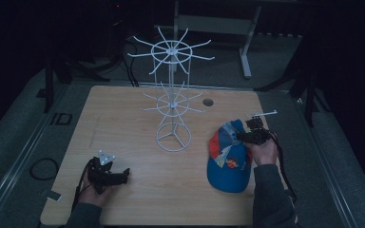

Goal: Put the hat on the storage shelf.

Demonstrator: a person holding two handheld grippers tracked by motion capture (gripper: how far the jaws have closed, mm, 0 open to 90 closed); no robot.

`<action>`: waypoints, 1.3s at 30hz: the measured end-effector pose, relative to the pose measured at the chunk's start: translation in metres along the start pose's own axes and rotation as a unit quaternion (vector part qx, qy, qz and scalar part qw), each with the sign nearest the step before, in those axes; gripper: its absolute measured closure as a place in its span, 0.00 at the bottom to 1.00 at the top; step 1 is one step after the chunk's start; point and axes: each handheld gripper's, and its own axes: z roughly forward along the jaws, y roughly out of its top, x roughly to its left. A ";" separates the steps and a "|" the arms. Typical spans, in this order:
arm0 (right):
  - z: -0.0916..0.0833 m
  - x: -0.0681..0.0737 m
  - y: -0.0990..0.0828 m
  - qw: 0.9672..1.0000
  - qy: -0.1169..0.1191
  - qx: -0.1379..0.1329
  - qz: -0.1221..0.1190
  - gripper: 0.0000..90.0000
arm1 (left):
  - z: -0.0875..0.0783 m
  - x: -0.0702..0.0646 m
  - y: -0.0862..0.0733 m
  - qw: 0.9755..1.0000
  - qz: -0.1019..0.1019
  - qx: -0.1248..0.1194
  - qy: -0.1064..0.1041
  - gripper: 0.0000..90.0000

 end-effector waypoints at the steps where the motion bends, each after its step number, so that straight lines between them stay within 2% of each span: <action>1: -0.001 0.002 0.001 1.000 0.000 -0.003 -0.004 0.97 | 0.000 0.000 0.000 1.000 0.000 0.000 0.000 0.03; 6: -0.008 0.010 0.003 1.000 0.015 -0.008 -0.017 0.97 | 0.000 0.000 0.000 1.000 0.000 0.000 0.000 0.03; 11: -0.017 0.017 0.007 0.999 0.026 -0.025 -0.029 0.97 | 0.000 0.000 0.000 1.000 0.000 0.000 0.000 0.03; 20: -0.032 0.026 0.012 0.996 0.055 -0.047 -0.050 0.97 | 0.000 0.000 0.000 1.000 0.000 0.000 0.000 0.03; 39: -0.055 0.042 0.020 0.990 0.083 -0.079 -0.084 0.97 | 0.000 0.000 0.000 1.000 -0.002 -0.002 0.000 0.03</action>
